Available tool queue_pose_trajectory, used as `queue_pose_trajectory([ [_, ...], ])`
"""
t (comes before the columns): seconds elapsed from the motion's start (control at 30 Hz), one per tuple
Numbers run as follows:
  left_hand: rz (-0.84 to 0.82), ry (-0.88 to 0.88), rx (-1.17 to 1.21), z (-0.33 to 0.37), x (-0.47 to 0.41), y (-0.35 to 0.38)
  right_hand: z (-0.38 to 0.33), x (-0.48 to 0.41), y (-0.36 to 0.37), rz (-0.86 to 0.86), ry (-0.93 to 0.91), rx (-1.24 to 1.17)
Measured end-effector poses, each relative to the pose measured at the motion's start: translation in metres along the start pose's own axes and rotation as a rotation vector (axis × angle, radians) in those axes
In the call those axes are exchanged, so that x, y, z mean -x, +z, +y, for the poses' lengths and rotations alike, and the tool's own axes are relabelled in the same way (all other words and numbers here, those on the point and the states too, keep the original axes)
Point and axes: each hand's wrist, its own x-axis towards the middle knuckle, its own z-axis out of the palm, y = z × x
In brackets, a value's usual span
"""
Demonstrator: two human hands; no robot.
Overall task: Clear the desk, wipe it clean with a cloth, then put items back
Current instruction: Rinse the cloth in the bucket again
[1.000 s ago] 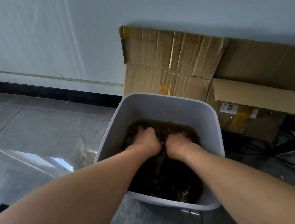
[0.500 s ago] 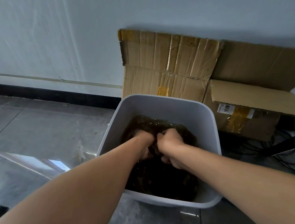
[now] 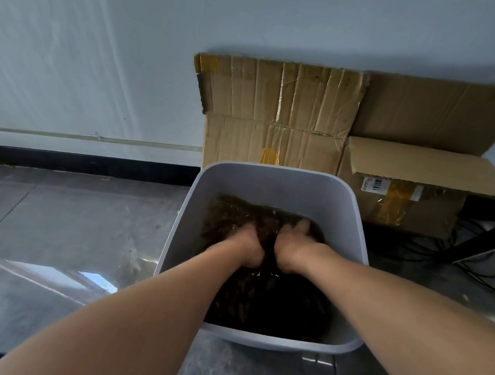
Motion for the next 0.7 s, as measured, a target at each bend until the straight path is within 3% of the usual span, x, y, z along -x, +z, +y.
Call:
queue_pose_trajectory([
  [0.1, -0.056, 0.012, -0.081, -0.003, -0.009, 0.008, 0.003, -0.006, 0.004, -0.033, -0.056, -0.018],
  [0.13, -0.077, -0.009, -0.011, -0.003, -0.005, 0.007, 0.002, -0.01, 0.005, -0.058, -0.044, -0.071],
  [0.23, -0.232, -0.082, 0.458, -0.004, 0.0, 0.0, 0.001, -0.01, 0.0, -0.078, -0.085, -0.144],
  [0.3, -0.312, -0.131, 0.67, 0.0, 0.008, -0.006, -0.002, -0.006, -0.001, -0.017, -0.084, -0.321],
  [0.4, -0.262, -0.115, 0.644, 0.006, 0.009, -0.008, -0.011, -0.001, -0.001, 0.071, -0.008, -0.641],
  [0.5, -0.147, -0.12, 0.698, 0.007, 0.007, -0.008, -0.014, 0.005, 0.0, 0.015, 0.097, -0.824],
  [0.7, -0.428, -0.018, 0.81, 0.011, 0.008, -0.021, 0.006, 0.009, -0.023, 0.088, 0.125, -0.798],
])
